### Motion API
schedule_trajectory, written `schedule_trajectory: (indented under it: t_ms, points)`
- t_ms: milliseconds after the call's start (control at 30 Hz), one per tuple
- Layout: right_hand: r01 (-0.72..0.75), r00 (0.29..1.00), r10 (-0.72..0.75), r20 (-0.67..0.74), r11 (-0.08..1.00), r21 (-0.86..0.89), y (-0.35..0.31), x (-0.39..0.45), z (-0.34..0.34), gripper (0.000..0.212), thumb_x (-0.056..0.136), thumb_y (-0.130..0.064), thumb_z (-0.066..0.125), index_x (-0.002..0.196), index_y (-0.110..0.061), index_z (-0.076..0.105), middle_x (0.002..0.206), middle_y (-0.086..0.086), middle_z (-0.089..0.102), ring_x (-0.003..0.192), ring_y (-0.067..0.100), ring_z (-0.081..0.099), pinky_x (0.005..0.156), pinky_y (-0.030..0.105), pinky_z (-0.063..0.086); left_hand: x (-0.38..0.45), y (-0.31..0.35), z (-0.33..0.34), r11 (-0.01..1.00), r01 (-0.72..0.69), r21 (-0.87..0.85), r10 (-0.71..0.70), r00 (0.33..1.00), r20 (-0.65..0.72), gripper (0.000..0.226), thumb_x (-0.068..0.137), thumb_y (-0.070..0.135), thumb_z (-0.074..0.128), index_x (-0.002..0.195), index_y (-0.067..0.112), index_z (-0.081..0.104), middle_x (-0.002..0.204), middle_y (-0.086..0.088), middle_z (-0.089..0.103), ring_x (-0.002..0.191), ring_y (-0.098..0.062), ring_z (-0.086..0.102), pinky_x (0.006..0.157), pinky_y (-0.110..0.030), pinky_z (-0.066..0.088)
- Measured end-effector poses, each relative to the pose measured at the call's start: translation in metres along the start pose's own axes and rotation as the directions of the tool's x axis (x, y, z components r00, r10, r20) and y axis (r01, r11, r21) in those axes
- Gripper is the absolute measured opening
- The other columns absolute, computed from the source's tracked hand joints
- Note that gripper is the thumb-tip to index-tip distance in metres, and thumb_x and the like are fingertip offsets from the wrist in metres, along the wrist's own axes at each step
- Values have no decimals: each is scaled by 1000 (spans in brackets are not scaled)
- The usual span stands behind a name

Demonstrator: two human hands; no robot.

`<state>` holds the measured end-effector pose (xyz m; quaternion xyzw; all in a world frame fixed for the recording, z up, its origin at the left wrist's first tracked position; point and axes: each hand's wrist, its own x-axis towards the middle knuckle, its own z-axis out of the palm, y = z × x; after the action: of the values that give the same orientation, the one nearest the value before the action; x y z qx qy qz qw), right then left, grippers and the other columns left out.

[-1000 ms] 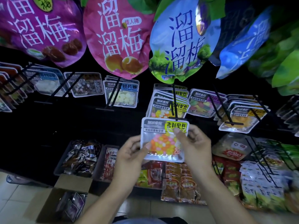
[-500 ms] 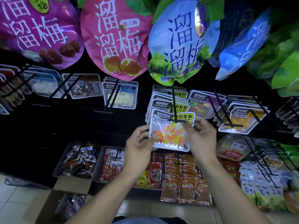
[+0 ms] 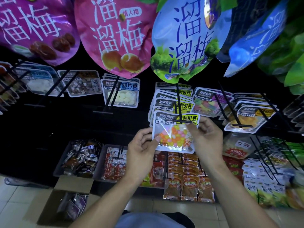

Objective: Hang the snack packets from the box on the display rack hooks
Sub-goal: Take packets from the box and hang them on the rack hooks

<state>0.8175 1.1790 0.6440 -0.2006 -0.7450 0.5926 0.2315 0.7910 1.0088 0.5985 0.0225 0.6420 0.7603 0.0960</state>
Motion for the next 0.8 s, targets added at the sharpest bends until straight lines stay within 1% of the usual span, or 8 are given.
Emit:
schedule_trajectory:
  t_ms: [200, 300, 367, 433, 567, 633, 700, 800]
  points:
    - [-15, 1000, 15, 6, 1000, -1, -1, 4, 3, 3, 94, -19, 74, 92, -21, 71, 88, 2, 74, 76, 32, 64, 73, 46, 54, 6, 0, 2, 999, -38, 8, 38, 999, -25, 21, 96, 12, 69, 115, 18, 68, 104, 2, 79, 98, -15, 75, 86, -33, 60]
    - [-17, 1000, 16, -19, 999, -32, 1, 13, 9, 16, 94, -31, 73, 93, -15, 69, 89, 16, 70, 82, 42, 60, 71, 46, 51, 18, -1, 3, 991, -76, 107, 78, 997, -20, 24, 97, 19, 70, 120, 26, 67, 117, 8, 75, 111, -9, 70, 98, -35, 56]
    - [-4, 999, 0, -47, 996, -86, 5, 21, 13, 21, 94, -38, 72, 92, -17, 66, 88, 21, 66, 81, 41, 60, 70, 49, 49, 31, 1, 6, 967, -96, 236, 101, 995, -11, 40, 97, 30, 69, 135, 37, 56, 145, 11, 56, 136, -7, 52, 117, -37, 42]
    - [22, 997, -31, -76, 994, -111, 7, 27, 18, 17, 93, -39, 72, 102, -27, 63, 92, 3, 69, 82, 24, 65, 71, 42, 51, 44, 9, 9, 920, -115, 375, 118, 993, 13, 66, 97, 37, 68, 154, 41, 33, 167, 13, 24, 153, -6, 23, 124, -31, 21]
    - [36, 997, -46, -64, 987, -155, 13, 31, 21, 52, 96, -37, 69, 143, -30, 48, 137, -9, 55, 128, 12, 55, 102, 34, 51, 66, 25, 13, 903, -115, 413, 42, 983, 181, 89, 98, 44, 65, 162, 41, 3, 171, 17, -3, 157, -4, 1, 124, -30, 10]
    - [28, 999, -21, 33, 974, -227, 13, 34, 22, 65, 100, -44, 59, 158, -34, 30, 159, -9, 38, 148, 13, 36, 119, 41, 37, 75, 25, 14, 916, -93, 391, 1, 973, 231, 94, 97, 50, 64, 162, 40, -3, 172, 13, 0, 157, -7, 9, 127, -36, 16]
    - [3, 992, 26, 122, 971, -238, 12, 37, 24, 68, 103, -50, 49, 161, -40, 15, 169, -10, 19, 156, 14, 17, 124, 38, 24, 80, 26, 18, 939, -49, 340, -42, 965, 257, 94, 96, 55, 61, 162, 40, -5, 172, 10, 15, 150, -6, 30, 118, -27, 27]
    - [-42, 987, 64, 145, 988, -151, 12, 37, 29, 72, 100, -63, 44, 160, -45, 9, 166, -1, 31, 152, 20, 30, 122, 41, 31, 81, 21, 22, 954, -41, 298, -37, 967, 253, 82, 100, 51, 58, 163, 37, 7, 158, 12, 45, 139, -4, 47, 105, -10, 38]
